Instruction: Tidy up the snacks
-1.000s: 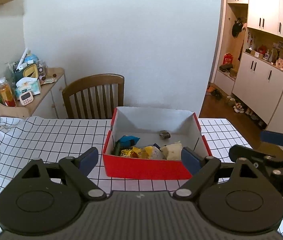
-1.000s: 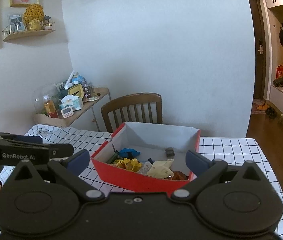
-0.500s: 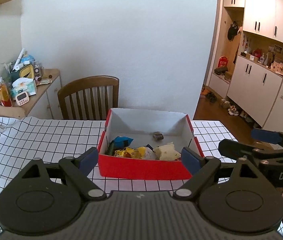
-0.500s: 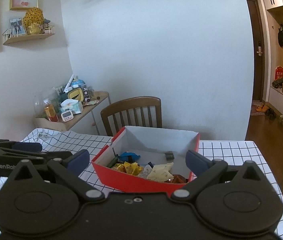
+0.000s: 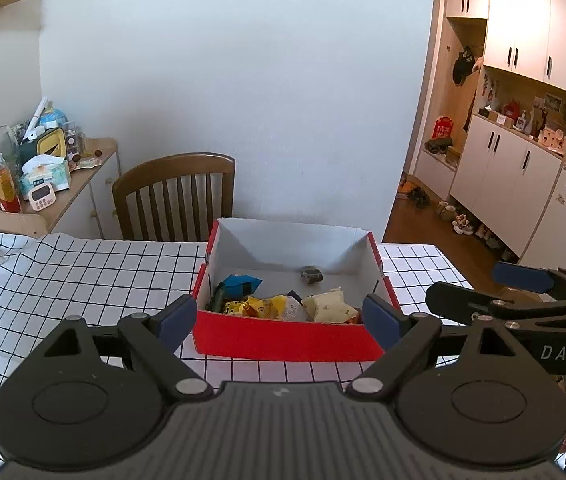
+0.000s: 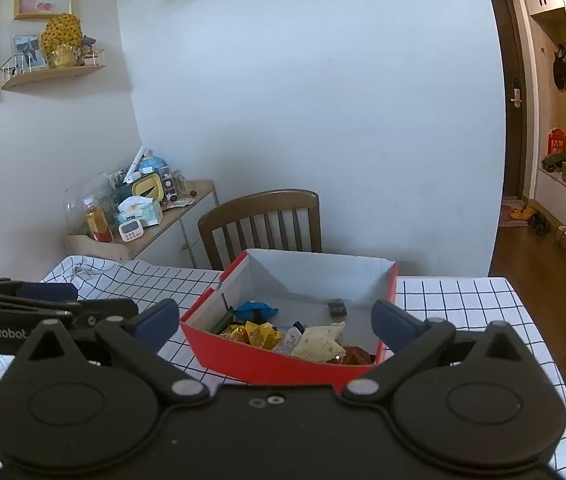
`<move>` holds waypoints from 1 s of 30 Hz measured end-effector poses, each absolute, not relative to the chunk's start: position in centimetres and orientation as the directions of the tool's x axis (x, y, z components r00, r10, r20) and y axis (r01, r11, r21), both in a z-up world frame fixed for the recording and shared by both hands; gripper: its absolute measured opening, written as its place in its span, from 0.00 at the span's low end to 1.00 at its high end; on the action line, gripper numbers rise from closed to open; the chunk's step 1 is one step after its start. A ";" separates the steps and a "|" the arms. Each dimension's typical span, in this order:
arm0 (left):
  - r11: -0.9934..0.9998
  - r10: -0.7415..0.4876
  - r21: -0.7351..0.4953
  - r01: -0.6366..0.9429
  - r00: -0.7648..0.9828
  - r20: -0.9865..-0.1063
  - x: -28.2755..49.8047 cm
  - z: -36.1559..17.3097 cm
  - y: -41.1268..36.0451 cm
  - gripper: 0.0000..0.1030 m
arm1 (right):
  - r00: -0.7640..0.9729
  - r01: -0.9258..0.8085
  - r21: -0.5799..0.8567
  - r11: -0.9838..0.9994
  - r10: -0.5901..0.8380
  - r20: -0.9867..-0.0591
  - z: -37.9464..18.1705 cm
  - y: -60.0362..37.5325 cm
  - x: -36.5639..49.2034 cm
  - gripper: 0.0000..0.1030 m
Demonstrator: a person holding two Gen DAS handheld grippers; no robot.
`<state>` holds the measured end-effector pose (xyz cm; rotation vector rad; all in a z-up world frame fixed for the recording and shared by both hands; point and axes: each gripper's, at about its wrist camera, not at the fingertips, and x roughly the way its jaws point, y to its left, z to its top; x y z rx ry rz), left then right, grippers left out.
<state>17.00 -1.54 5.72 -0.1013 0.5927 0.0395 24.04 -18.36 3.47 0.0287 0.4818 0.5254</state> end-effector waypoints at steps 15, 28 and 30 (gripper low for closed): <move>0.994 0.005 -0.090 -0.067 0.827 -0.562 16.9 5.6 -1.7 0.87 | 0.749 -0.473 0.166 0.865 0.494 -0.441 3.3 -18.7 24.5 1.00; 0.993 0.002 -0.095 -0.066 0.828 -0.561 16.9 5.6 -1.6 0.87 | 0.748 -0.468 0.171 0.867 0.492 -0.445 3.2 -18.9 24.4 1.00; 0.993 -0.001 -0.099 -0.066 0.827 -0.562 16.8 5.6 -1.5 0.87 | 0.747 -0.467 0.174 0.867 0.493 -0.446 3.1 -18.9 24.3 1.00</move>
